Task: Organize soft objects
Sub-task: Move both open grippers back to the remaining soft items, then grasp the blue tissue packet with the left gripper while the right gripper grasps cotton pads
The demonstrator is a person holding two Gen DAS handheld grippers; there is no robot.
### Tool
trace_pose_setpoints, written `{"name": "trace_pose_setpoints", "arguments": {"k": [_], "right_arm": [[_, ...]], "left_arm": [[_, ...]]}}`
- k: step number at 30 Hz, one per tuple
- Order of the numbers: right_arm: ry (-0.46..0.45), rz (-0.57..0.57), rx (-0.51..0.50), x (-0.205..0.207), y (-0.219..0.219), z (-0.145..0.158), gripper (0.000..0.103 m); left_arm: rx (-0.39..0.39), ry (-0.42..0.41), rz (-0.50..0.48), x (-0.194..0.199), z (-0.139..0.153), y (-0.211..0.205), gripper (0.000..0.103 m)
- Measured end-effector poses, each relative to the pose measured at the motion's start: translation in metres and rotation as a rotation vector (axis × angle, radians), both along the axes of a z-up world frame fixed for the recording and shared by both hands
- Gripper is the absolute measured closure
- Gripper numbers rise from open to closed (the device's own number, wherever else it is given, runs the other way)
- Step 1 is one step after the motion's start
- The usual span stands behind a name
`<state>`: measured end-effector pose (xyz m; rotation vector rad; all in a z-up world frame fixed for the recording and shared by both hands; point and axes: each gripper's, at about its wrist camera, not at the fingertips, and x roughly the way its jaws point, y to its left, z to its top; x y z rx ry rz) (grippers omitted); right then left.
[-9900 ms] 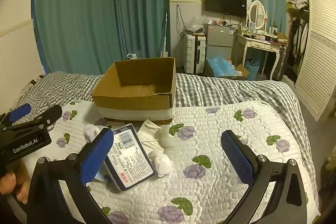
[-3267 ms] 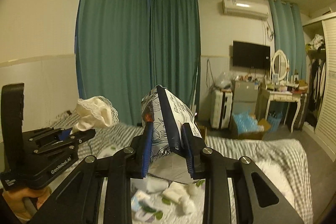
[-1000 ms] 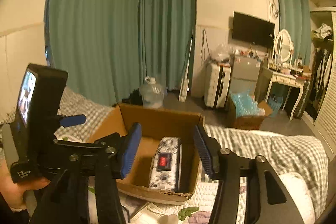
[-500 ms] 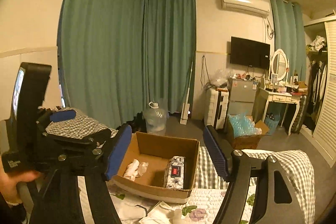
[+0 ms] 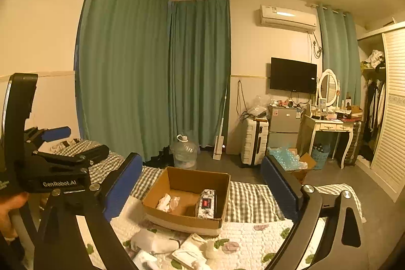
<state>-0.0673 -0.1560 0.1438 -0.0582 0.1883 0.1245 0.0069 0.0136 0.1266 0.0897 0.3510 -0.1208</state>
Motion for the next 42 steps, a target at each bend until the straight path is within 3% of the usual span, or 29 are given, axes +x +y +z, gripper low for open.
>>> {"name": "trace_pose_setpoints", "arguments": {"k": [2,7,11,17,22,31,35,42], "right_arm": [[-0.009,-0.001,-0.007,-0.011,0.001,-0.001,0.000],[-0.001,0.013,-0.029,-0.023,0.004,-0.007,0.000],[-0.002,-0.051,-0.062,-0.025,0.008,-0.018,0.000],[0.053,-0.152,-0.051,-0.011,-0.005,-0.038,0.000],[0.134,-0.131,-0.055,0.009,-0.013,-0.061,0.000],[0.254,-0.087,-0.082,0.036,-0.010,-0.116,0.000],[0.329,-0.063,-0.038,0.049,-0.015,-0.139,0.000],[0.392,-0.034,-0.036,0.061,-0.018,-0.171,0.000]], "left_arm": [[-0.003,-0.007,0.008,-0.006,-0.001,0.004,0.000],[0.007,-0.044,0.064,-0.020,-0.005,0.012,0.000],[-0.012,-0.084,0.077,-0.032,-0.016,0.022,0.000],[-0.066,-0.061,0.082,-0.027,-0.037,0.037,0.000],[-0.025,-0.074,0.100,-0.029,-0.059,0.036,0.000],[0.009,0.066,0.088,-0.011,-0.108,0.027,0.000],[-0.019,0.164,0.054,0.000,-0.135,0.026,0.000],[-0.032,0.260,0.025,0.011,-0.172,0.024,0.000]]}}
